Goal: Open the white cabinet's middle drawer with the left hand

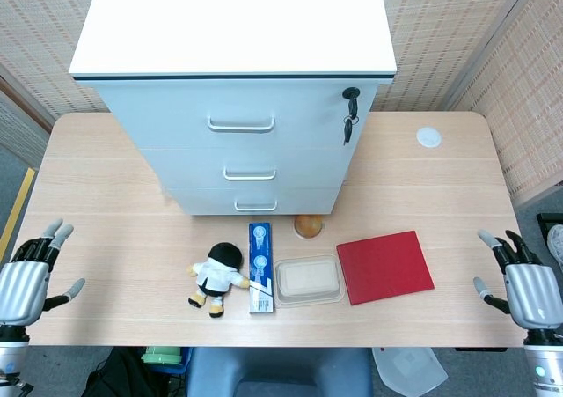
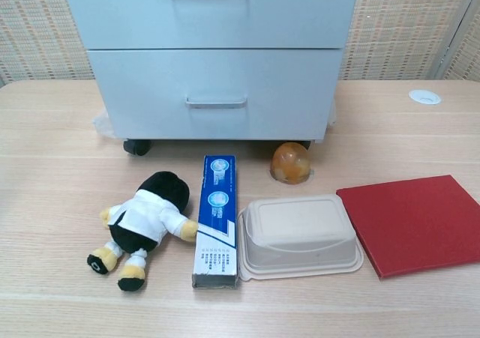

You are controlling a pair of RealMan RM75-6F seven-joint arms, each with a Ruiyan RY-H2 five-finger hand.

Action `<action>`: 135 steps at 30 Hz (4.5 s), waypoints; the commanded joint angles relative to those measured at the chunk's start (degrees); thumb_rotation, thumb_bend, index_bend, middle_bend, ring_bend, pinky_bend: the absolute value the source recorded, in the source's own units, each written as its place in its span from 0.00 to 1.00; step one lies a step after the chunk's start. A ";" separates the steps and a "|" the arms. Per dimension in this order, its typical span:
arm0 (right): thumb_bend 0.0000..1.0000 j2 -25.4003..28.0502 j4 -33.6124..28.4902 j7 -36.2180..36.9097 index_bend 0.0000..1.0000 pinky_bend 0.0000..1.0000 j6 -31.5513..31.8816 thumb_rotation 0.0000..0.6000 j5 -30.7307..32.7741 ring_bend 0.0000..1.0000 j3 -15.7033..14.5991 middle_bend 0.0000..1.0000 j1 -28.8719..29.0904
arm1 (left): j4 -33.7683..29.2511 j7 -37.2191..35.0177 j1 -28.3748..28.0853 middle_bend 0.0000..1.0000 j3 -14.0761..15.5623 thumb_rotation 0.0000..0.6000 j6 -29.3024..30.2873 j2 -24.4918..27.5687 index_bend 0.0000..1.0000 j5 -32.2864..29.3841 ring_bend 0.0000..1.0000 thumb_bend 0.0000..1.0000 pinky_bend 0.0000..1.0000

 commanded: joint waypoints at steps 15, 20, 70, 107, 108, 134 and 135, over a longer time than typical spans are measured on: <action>0.27 -0.15 0.52 -0.19 0.16 0.32 -1.48 1.00 0.51 0.19 0.43 0.25 1.03 | -2.06 -10.17 -11.50 0.85 -1.58 1.00 -7.38 1.18 0.25 10.51 0.95 0.48 0.98; 0.28 -0.27 0.65 -0.26 0.16 0.32 -1.53 1.00 0.08 0.19 0.32 0.25 1.22 | -3.54 -10.07 -15.54 0.90 -3.59 1.00 -10.11 -0.14 0.24 10.31 0.99 0.54 1.00; 0.27 -0.91 3.88 2.57 0.16 0.32 -1.38 1.00 1.65 0.19 0.17 0.25 0.33 | -3.43 -1.70 -37.39 0.94 -14.52 1.00 -26.62 -8.51 0.26 -10.78 1.00 0.58 1.00; 0.27 -1.28 4.74 3.87 0.16 0.32 -0.87 1.00 1.70 0.20 0.01 0.25 -0.55 | -10.55 4.46 -37.71 0.94 -10.91 1.00 -24.43 -5.43 0.30 -11.66 1.00 0.58 1.00; 0.27 -1.27 4.75 3.85 0.16 0.32 -0.87 1.00 1.72 0.20 0.02 0.25 -0.56 | -10.95 4.69 -37.58 0.94 -10.72 1.00 -24.24 -5.28 0.30 -11.47 1.00 0.58 1.00; 0.28 -1.46 4.74 3.82 0.16 0.32 -0.58 1.00 1.45 0.20 -0.09 0.25 -0.90 | -18.08 8.76 -34.40 0.94 -7.18 1.00 -20.02 -4.20 0.31 -6.48 1.00 0.58 1.00; 0.27 -1.48 4.76 3.81 0.16 0.32 -0.61 1.00 1.44 0.20 -0.10 0.25 -0.89 | -18.30 8.92 -34.29 0.94 -7.12 1.00 -19.87 -4.17 0.31 -6.35 1.00 0.58 1.00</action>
